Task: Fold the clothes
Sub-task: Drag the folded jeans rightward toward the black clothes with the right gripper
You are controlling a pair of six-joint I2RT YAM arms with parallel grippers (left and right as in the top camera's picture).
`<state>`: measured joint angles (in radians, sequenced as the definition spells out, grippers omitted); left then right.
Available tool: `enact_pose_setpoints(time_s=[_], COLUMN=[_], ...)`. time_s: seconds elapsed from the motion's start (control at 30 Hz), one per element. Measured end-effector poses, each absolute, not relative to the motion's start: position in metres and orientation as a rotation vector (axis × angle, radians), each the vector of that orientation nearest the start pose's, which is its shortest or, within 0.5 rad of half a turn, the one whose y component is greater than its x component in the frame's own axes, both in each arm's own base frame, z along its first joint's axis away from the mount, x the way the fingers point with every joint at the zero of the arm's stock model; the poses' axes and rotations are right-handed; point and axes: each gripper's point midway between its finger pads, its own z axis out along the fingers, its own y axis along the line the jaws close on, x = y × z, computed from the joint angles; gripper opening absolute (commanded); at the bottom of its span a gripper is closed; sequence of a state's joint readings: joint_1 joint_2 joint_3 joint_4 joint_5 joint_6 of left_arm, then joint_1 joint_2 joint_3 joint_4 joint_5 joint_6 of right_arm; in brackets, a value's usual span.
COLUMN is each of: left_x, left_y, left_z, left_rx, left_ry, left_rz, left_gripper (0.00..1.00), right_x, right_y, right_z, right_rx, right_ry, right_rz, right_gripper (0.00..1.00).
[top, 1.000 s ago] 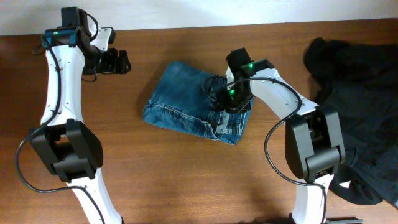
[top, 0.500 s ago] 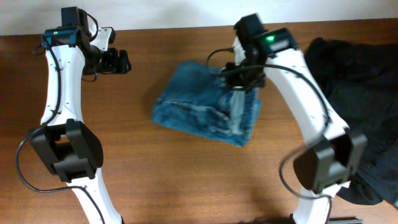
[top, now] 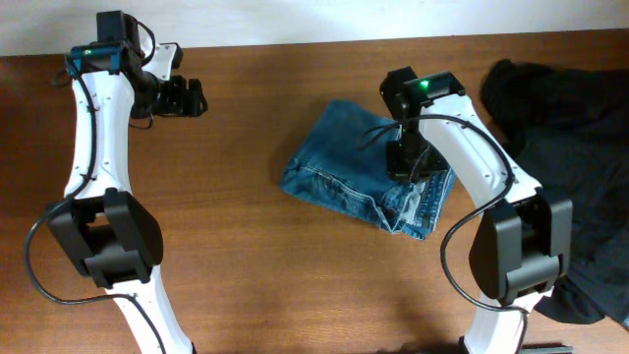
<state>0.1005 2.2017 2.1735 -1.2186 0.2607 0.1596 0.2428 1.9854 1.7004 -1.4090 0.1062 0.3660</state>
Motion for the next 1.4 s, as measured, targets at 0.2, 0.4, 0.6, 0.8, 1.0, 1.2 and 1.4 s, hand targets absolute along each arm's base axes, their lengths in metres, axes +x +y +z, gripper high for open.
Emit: enact_pose_setpoints(time_s=[0.2, 0.4, 0.6, 0.8, 1.0, 1.2, 1.4], left_x=[0.501, 0.501, 0.501, 0.500, 0.500, 0.499, 0.499], left_y=[0.006, 0.006, 0.006, 0.006, 0.006, 0.006, 0.006], left_z=[0.152, 0.152, 0.152, 0.152, 0.152, 0.152, 0.152], left_rx=[0.141, 0.141, 0.141, 0.141, 0.141, 0.140, 0.140], left_ry=[2.769, 2.769, 2.769, 2.773, 2.774, 2.776, 2.776], left_rz=[-0.302, -0.302, -0.302, -0.303, -0.303, -0.304, -0.304], left_gripper=[0.93, 0.93, 0.93, 0.93, 0.93, 0.93, 0.93], right_x=[0.346, 0.335, 0.321, 0.324, 0.337, 0.391, 0.388], right_y=[0.035, 0.028, 0.011, -0.008, -0.012, 0.015, 0.071], right_z=[0.101, 0.082, 0.044, 0.045, 0.074, 0.128, 0.128], right_rx=[0.329, 0.350, 0.338, 0.377, 0.363, 0.209, -0.095], right_ry=[3.198, 3.230, 3.223, 3.195, 3.171, 3.036, 3.067], right_rz=[-0.267, -0.310, -0.455, -0.520, -0.533, -0.259, 0.028], right_gripper=[0.08, 0.09, 0.27, 0.32, 0.33, 0.24, 0.24])
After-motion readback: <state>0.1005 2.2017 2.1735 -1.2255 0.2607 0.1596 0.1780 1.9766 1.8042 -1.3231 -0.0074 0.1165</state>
